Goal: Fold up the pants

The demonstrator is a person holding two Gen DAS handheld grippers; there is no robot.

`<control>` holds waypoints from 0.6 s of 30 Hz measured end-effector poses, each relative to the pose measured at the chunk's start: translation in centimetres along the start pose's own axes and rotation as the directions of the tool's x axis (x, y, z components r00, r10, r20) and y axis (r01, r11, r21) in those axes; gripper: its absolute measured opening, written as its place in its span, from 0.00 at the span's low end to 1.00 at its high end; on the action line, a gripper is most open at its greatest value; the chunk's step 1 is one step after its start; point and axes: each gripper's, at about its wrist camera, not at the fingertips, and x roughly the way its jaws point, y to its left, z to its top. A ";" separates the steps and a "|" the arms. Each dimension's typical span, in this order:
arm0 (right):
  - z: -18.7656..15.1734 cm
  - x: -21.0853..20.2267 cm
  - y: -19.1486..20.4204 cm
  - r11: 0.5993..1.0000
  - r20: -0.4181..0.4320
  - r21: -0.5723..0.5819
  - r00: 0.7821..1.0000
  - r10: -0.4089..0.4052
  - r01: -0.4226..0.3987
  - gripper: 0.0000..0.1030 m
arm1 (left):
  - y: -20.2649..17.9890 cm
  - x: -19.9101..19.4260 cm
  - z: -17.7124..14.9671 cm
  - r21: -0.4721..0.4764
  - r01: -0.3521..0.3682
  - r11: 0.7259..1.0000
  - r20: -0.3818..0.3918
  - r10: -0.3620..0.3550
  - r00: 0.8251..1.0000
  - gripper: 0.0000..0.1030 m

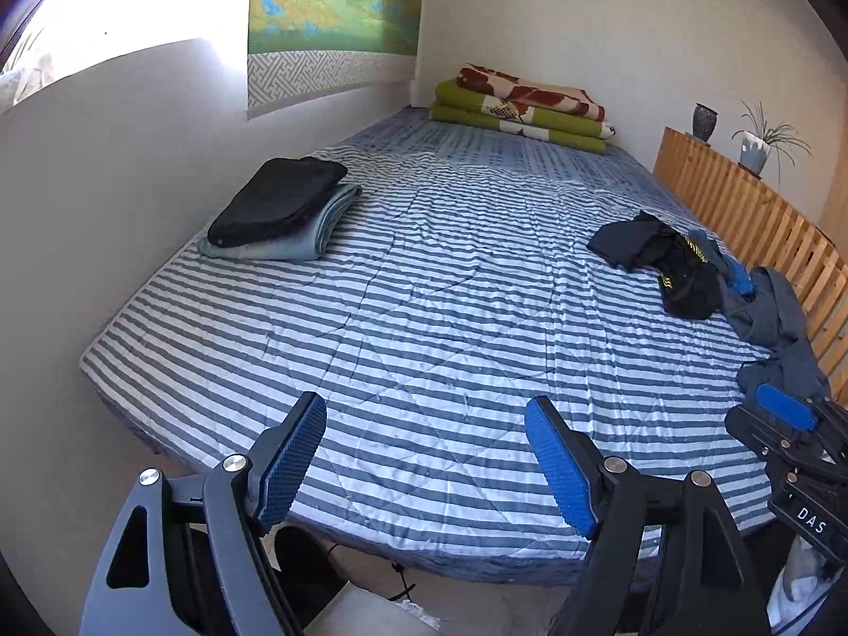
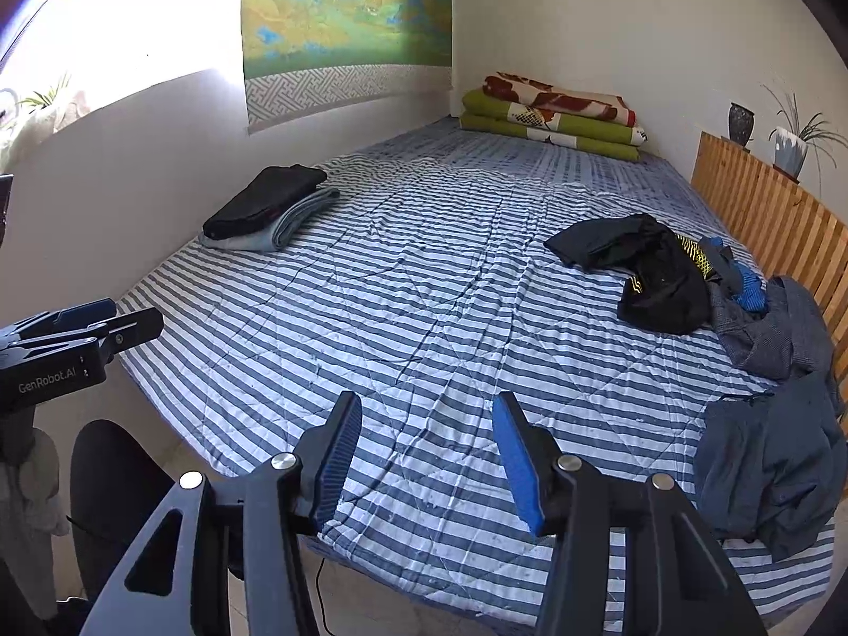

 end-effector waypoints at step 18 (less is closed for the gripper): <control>-0.2 -0.2 -0.2 1.000 -0.003 0.004 1.000 0.008 -0.008 0.47 | -0.1 0.5 -0.2 -0.001 0.003 1.000 0.004 -0.003 1.000 0.79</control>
